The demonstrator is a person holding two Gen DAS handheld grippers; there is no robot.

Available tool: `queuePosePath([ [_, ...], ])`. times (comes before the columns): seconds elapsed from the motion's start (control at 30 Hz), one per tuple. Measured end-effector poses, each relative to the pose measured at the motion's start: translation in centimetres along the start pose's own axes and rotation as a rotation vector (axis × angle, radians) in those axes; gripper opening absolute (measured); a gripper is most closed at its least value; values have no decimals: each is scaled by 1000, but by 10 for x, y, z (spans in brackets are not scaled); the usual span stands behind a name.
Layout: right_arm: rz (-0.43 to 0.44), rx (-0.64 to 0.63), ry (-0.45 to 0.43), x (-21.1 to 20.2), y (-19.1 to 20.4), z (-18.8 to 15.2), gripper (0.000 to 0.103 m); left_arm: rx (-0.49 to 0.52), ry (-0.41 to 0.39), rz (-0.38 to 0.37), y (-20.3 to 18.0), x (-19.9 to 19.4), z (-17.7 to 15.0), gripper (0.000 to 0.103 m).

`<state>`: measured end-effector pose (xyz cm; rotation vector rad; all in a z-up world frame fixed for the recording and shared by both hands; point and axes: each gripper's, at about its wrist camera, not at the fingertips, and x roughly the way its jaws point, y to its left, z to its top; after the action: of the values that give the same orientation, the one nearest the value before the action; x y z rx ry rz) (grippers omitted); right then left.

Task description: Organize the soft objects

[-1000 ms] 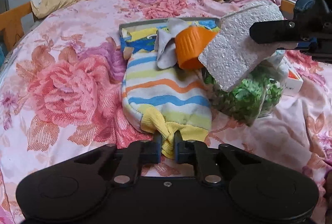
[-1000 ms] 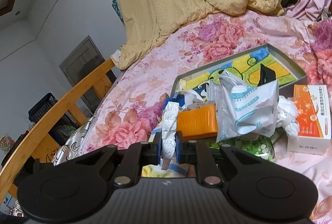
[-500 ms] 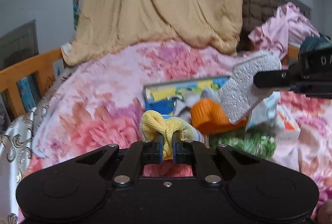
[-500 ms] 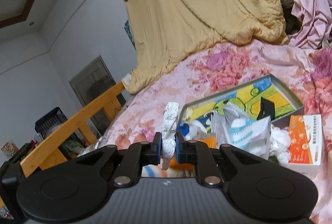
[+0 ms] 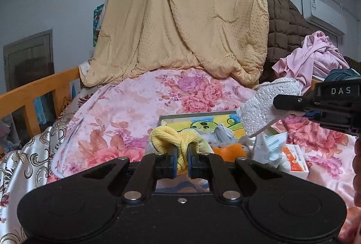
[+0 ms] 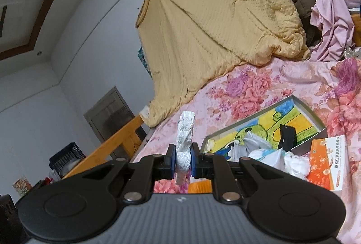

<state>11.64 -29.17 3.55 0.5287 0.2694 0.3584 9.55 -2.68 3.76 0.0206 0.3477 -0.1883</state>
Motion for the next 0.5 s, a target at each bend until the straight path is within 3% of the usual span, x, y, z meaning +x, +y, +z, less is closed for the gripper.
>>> queuePosePath([
  [0.33, -22, -2, -70, -21, -30, 12, 14, 18, 2, -1, -49, -5, 31, 8],
  [0.5, -39, -2, -93, -25, -47, 19, 14, -27, 14, 13, -67, 1, 47, 8],
])
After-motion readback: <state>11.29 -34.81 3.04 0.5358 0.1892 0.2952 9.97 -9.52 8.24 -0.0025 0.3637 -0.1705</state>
